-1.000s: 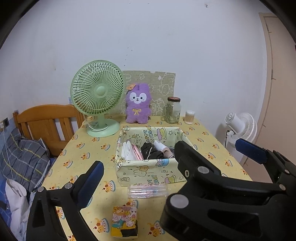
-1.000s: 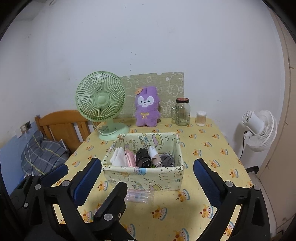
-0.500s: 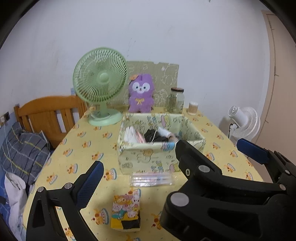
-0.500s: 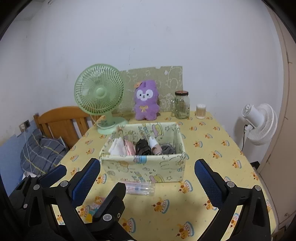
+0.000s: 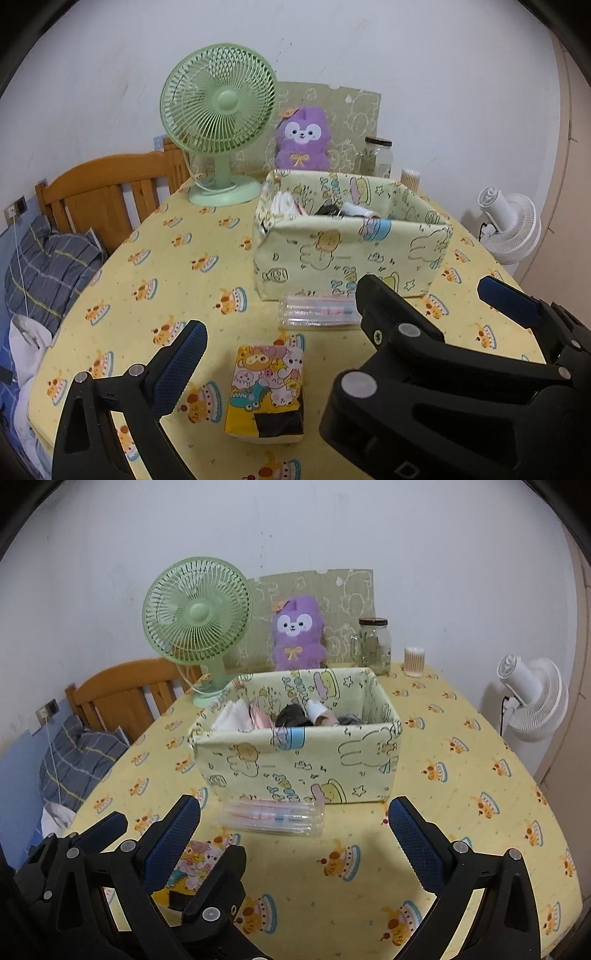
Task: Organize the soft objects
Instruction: 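Grasp the cartoon sticker pack with the left gripper while the right approaches the clear pencil case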
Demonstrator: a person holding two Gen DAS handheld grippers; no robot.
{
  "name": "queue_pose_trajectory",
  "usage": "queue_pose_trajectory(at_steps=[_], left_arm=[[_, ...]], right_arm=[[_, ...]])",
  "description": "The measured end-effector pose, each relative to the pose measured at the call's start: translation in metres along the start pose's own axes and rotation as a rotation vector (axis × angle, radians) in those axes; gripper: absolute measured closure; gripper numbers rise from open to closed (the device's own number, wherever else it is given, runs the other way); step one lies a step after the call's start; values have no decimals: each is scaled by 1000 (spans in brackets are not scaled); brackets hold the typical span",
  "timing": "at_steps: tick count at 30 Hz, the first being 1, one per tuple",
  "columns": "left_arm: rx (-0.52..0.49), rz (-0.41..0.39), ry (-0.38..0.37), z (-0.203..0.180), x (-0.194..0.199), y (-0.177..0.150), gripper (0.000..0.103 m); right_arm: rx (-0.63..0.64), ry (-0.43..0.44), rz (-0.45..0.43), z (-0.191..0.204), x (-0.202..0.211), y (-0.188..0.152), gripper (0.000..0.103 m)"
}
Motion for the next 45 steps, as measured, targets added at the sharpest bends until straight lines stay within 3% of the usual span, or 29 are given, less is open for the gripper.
queue_pose_trajectory(at_steps=[17,30,34,45], left_arm=[[20,155,-7,3,-37,-36,5],[23,191,18,10,-46,-42,28],[19,189,23,13,-45,-40,49],[13,162,14,20,-42,-27,56]], right_arm=[[-11,-5,137,-7,-38,-40,0],[3,4,183,-2,-52,-46,0],[10,5,190,2,-53,-46,0],[-16,36,186,13,-56,-38,0]])
Point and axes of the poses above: each gripper's, at about its wrist camera, not at the fingertips, and x roughly against the way its jaws point, z to its left, y to its top, the point moved 1 cm from there along -x, roughly the way its jaws point, and after that the axes turned 13 degrees about -z, right-handed, at the moved point
